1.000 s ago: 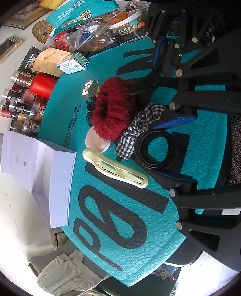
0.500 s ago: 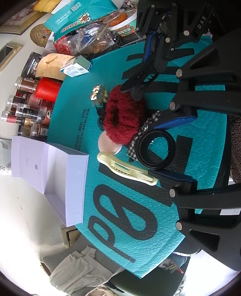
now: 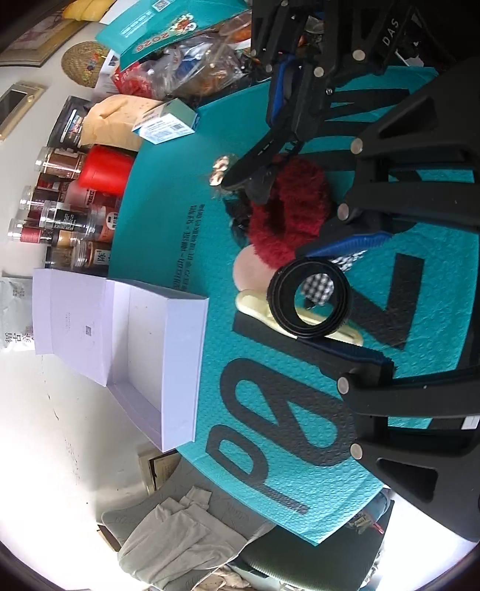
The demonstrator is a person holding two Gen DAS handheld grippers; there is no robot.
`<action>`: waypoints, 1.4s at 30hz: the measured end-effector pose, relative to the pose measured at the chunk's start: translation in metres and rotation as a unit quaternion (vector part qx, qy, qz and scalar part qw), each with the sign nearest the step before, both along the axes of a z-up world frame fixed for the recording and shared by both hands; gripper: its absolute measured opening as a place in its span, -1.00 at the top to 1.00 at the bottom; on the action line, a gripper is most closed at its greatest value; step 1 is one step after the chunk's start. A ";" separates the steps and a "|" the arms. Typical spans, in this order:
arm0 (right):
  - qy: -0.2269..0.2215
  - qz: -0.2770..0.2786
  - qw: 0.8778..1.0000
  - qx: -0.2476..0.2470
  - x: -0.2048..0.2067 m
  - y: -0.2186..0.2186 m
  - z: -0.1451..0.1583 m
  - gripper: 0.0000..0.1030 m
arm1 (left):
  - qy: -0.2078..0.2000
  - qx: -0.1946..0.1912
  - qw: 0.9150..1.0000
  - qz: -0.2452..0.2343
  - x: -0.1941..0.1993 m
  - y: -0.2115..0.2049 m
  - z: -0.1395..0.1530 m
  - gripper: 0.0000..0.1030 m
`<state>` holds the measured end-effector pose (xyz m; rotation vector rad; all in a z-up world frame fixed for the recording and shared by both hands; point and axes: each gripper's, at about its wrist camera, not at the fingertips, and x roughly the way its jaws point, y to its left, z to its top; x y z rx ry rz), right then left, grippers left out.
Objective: Organize objects
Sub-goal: 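Grasp the black rubber ring with the left gripper while the right grasps the black claw clip, then carry the black ring and black claw clip with both grippers into the white box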
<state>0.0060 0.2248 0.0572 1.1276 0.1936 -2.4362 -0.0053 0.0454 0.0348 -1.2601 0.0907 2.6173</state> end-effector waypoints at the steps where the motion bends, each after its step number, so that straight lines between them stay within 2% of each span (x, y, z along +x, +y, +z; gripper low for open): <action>1: -0.001 0.000 1.000 -0.001 -0.004 0.000 0.000 0.60 | 0.001 -0.002 1.000 0.001 -0.003 -0.001 0.001 0.23; 6: -0.001 0.001 1.000 -0.002 -0.026 0.000 0.003 0.60 | 0.007 -0.017 1.000 0.005 -0.024 -0.003 0.007 0.23; 26: 0.011 0.034 0.999 0.005 -0.112 -0.023 0.020 0.60 | 0.014 -0.030 0.999 -0.017 -0.123 -0.008 0.024 0.23; 42: 0.027 0.032 0.999 0.007 -0.196 -0.048 0.031 0.60 | 0.041 -0.060 0.997 -0.031 -0.227 -0.021 0.033 0.23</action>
